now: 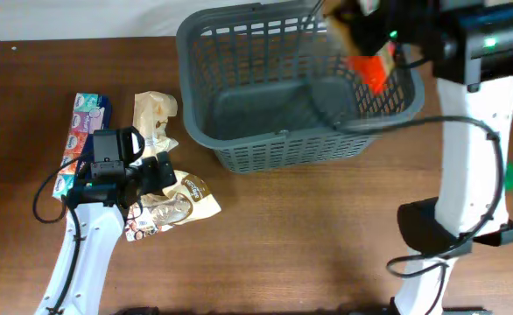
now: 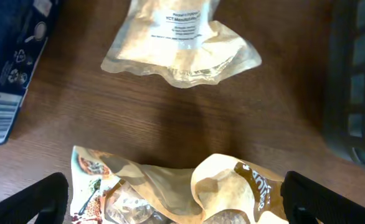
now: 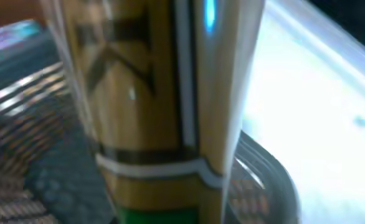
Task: Pack container
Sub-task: 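Lift the pasta packet and lower it into the grey basket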
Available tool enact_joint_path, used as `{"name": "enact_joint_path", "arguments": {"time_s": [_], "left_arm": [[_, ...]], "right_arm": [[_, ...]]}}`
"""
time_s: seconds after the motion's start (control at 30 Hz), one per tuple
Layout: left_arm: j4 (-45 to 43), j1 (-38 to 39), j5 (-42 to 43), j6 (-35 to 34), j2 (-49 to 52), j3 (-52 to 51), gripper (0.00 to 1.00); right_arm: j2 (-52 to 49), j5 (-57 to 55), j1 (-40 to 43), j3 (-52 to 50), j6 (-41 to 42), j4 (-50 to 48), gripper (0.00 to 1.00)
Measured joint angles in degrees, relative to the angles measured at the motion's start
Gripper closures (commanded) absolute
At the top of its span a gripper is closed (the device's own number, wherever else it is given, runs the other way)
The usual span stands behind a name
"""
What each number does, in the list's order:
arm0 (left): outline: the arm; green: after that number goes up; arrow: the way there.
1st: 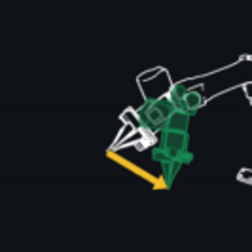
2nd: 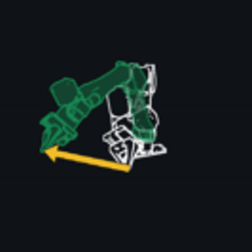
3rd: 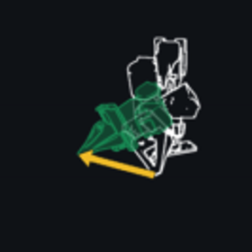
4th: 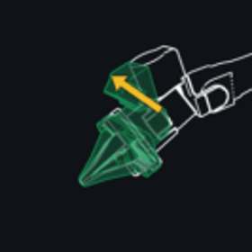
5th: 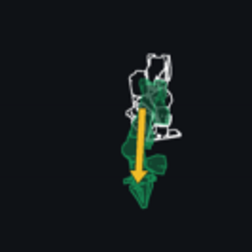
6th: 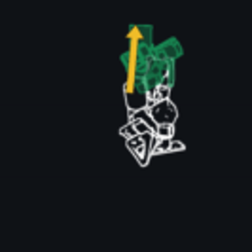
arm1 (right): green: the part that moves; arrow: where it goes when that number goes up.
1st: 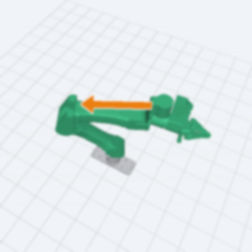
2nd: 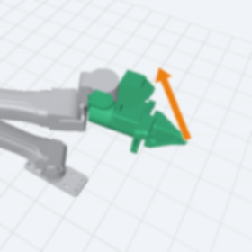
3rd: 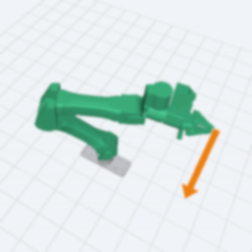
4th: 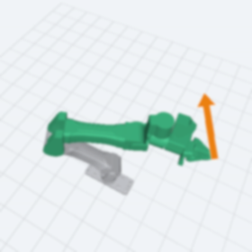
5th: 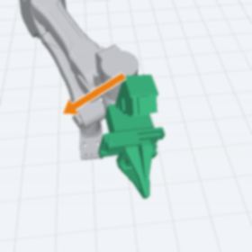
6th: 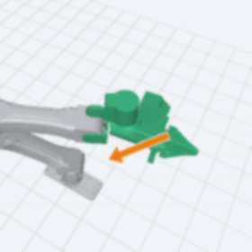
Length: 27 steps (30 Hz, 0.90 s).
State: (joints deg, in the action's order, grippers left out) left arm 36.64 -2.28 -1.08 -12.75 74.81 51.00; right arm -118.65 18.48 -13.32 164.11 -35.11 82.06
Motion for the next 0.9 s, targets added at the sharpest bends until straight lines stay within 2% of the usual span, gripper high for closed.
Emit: {"name": "enact_joint_path", "arguments": {"time_s": [0.17,0.3,0.5,0.63,0.9], "left_arm": [[0.00,0.00,0.90,1.95,0.00,0.00,0.01],[0.00,0.00,1.16,2.73,0.02,0.00,0.01],[-0.02,0.00,2.14,2.73,0.00,0.00,0.01],[0.00,0.00,2.43,2.73,0.00,0.00,0.01],[-0.02,0.00,2.60,2.73,0.00,0.00,0.01]], "right_arm": [[0.00,2.75,-4.00,0.02,-11.21,10.60,0.96],[-0.09,2.82,-3.45,0.02,-15.69,14.91,0.96],[-2.95,2.84,-0.87,-2.93,-17.92,14.91,0.96],[-4.04,2.69,-0.48,-9.88,-19.17,14.08,0.96],[-5.35,2.62,-0.48,-29.18,-19.56,3.76,0.96]]}}
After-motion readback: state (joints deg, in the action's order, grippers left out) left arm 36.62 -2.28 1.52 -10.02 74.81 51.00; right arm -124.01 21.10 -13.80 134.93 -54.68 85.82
